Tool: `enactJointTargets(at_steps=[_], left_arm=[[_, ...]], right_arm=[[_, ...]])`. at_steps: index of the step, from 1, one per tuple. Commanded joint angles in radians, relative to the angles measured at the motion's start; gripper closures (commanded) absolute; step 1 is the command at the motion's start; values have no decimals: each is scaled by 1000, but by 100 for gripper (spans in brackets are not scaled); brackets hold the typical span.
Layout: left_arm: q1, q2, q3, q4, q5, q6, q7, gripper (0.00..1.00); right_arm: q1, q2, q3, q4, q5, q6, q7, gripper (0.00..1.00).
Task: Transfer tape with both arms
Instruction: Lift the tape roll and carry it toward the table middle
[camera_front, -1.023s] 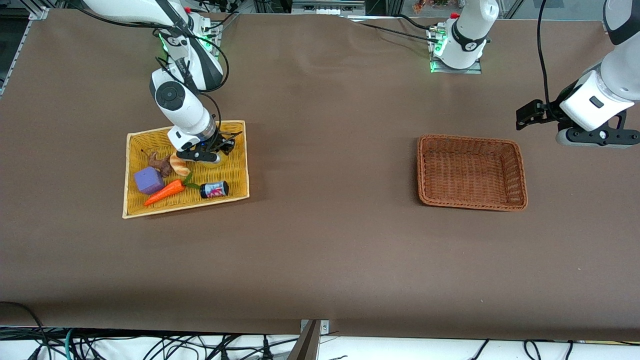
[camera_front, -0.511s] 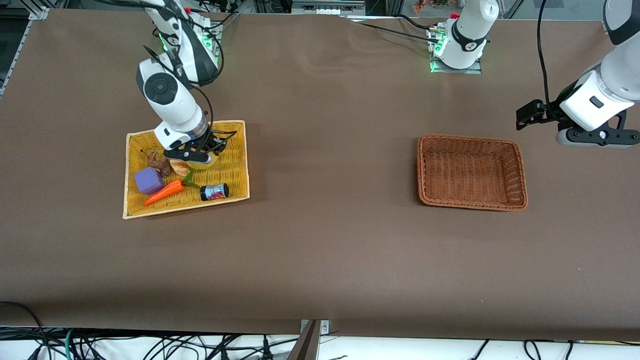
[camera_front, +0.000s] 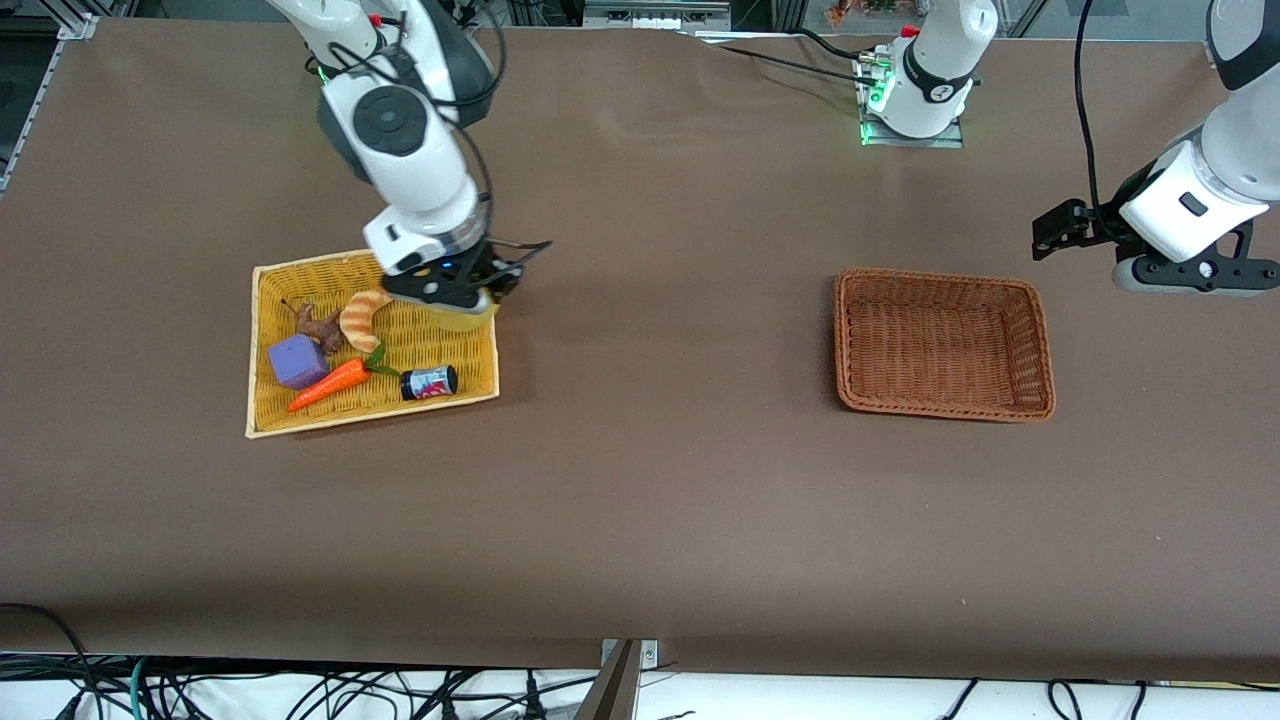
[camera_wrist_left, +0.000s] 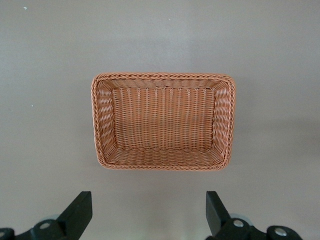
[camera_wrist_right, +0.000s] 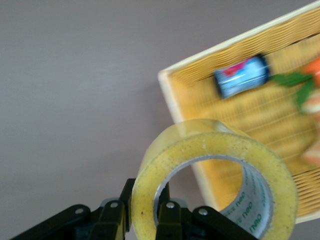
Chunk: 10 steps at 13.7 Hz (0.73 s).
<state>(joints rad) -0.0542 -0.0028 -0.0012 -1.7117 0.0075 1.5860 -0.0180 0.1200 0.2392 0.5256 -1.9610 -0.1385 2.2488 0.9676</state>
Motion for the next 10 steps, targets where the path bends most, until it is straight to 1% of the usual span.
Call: enactJointTargets(at_steps=[1,2,4,5,7,8,10], left_arm=[[2,-2,-2,3,31,-11,20,0],[2,0,-2,1,31,-8,20,0],[2,1,-2,1,31,-6,21,0],[2,1,-2,1,31,-6,21,0],[2,1,-2,0,31,-4,21,0],[4,3,-2,0,31,-4,21,0],[8,3,-2,-6,31,2,23,0]], right_arm=[[90,179,-4,213,-15,-35,156,100],[131,228,-9,270,-22,-47,214,100],[190,316,-10,362,-119,-80,294,100],[214,357,-9,401,-143,-87,339,100],[268,445,-10,485,-150,-84,416,100],[288,481,-13,517,-157,-84,422,100],[332,534,-36,553,-168,-74,424,100]])
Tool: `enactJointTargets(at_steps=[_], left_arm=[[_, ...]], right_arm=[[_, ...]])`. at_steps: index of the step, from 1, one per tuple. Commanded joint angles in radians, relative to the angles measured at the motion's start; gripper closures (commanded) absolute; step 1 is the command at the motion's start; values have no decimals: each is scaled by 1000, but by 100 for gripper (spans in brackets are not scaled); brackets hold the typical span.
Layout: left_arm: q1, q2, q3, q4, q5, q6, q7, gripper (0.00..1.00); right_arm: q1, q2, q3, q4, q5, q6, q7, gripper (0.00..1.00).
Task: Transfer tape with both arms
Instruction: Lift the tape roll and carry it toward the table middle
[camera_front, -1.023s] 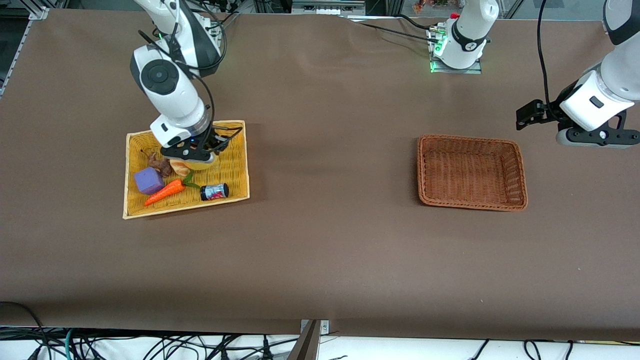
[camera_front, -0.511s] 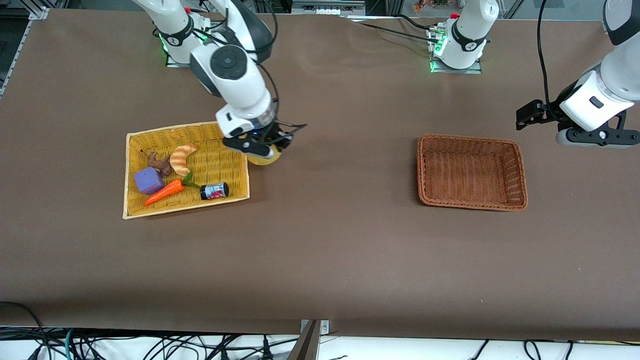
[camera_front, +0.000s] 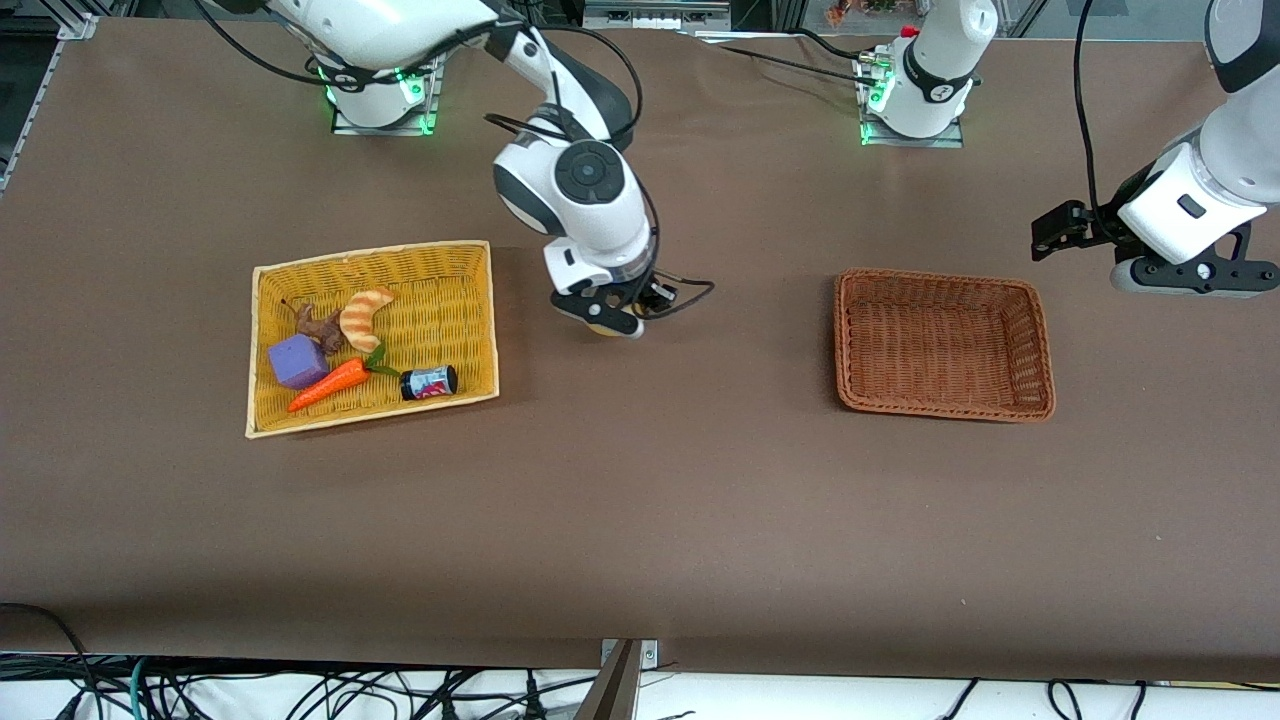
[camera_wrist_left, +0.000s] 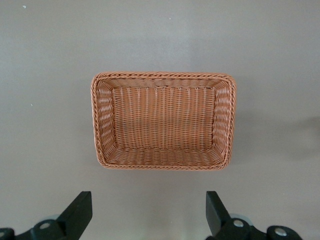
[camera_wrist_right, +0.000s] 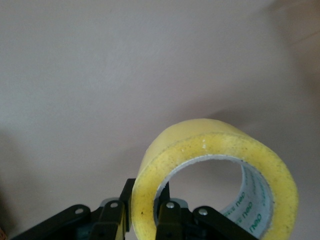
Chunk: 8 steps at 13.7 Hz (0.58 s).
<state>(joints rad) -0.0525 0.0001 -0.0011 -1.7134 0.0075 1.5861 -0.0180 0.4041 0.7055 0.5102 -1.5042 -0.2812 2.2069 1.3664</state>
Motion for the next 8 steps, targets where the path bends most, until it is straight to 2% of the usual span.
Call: enactJointTargets(at_steps=[1,3,8], left_arm=[[6,0,0,-5,31,2,23,0],[6,0,-2,-5,31,2,23,0],[6,0,-2,-5,29,2,23,0]], right_arm=[[73,90,-35,113,-26,-30,25,100],[105,124,-62,121,-24,-9,25,100],[111,170,-65,121,-26,31,25,100]])
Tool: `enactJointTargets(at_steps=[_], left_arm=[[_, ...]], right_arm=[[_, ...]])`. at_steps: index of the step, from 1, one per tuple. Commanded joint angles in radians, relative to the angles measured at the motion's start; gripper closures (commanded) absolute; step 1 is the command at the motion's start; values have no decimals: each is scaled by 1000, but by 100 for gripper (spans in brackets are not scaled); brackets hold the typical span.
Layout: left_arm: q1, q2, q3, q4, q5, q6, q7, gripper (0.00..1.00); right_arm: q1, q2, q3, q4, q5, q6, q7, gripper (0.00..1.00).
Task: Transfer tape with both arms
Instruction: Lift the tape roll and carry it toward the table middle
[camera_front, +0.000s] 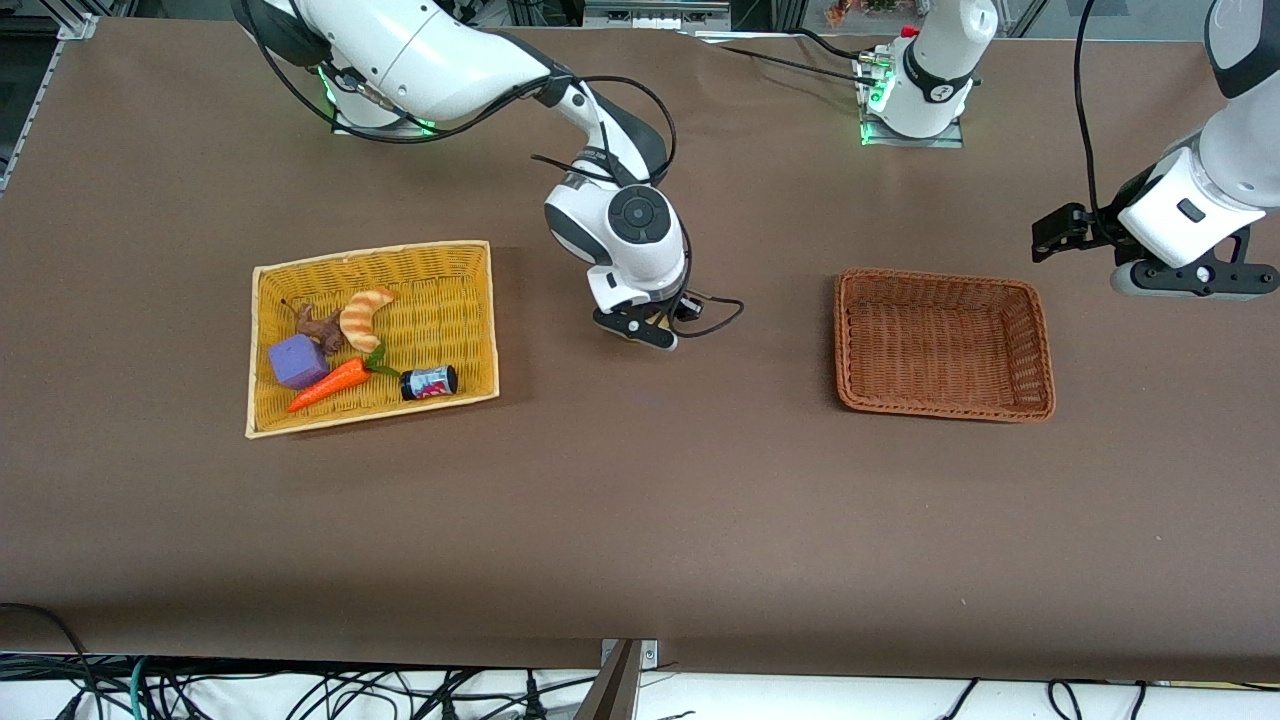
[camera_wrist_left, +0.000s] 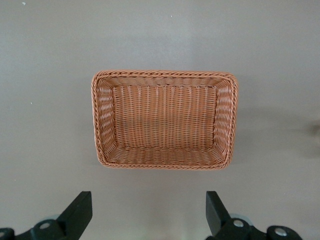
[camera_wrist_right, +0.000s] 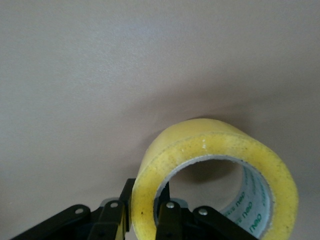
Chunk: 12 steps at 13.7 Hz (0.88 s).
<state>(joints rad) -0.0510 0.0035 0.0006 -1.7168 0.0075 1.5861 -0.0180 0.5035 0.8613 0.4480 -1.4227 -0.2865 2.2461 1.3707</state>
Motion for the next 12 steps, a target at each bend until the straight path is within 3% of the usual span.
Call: enactJointTargets(at_steps=[1,2,3,4,6,9,12], left_arm=[[5,-4,-4,-1,29,2,23,0],[5,-4,-4,-1,29,0,23,0],[5,-4,-4,-1,29,0,23,0],[5,-4,-4,-1,28,0,21,0],[5,-4,-4,-1,26,0,23,0],[5,6,-4,-1,17,2,21,0],[3,27,-7,-39,-15,70,4,0]], right_arm=[[12,18,-3,39,-20,-8,22,93],[13,27,-3,39,-22,-7,21,68],[13,28,-3,39,-22,-7,19,24],[13,27,-3,39,-40,-8,16,0],[13,12,-2,41,-74,-16,16,0],[-26,-124,-5,42,-79,-104,-45,0],[-172,-269,-3,39,-69,-329,-398,0]])
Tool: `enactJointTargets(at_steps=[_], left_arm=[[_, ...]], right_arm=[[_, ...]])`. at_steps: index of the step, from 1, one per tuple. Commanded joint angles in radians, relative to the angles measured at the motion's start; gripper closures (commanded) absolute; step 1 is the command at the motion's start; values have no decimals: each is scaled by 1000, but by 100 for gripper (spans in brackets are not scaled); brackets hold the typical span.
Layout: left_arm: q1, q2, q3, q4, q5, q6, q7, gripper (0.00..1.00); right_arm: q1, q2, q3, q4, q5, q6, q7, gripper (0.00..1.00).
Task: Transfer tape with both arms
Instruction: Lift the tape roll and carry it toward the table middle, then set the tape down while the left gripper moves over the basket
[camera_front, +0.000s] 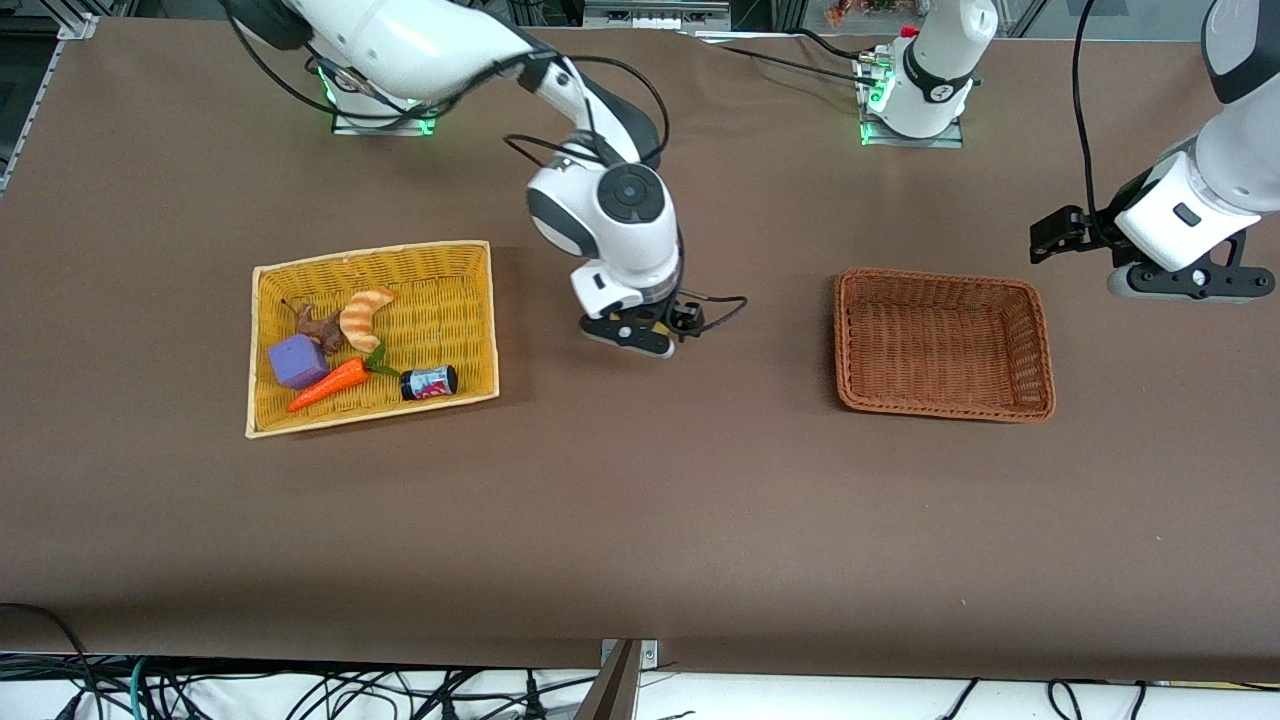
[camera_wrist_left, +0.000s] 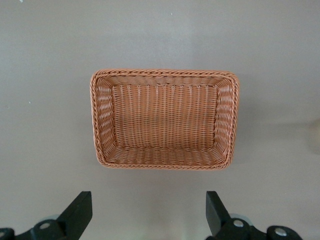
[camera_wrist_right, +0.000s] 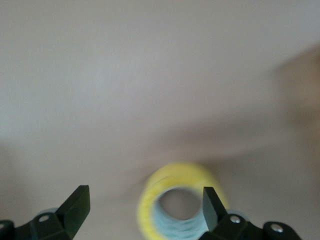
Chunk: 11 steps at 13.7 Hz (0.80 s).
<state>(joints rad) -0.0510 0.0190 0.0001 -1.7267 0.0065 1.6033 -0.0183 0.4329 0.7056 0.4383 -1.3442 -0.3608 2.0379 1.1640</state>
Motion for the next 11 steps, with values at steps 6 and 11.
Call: enactJointTargets(at_steps=[6,11], left_arm=[[-10,88,-133,-100,-82,225,-179,0],[-26,142,-331,-172,-82,409,-457,0]], right_arm=[[-480,-317,0,-32,40,-376,-810,0],[-839,-353,-58,8,375,-435,-1160,0]])
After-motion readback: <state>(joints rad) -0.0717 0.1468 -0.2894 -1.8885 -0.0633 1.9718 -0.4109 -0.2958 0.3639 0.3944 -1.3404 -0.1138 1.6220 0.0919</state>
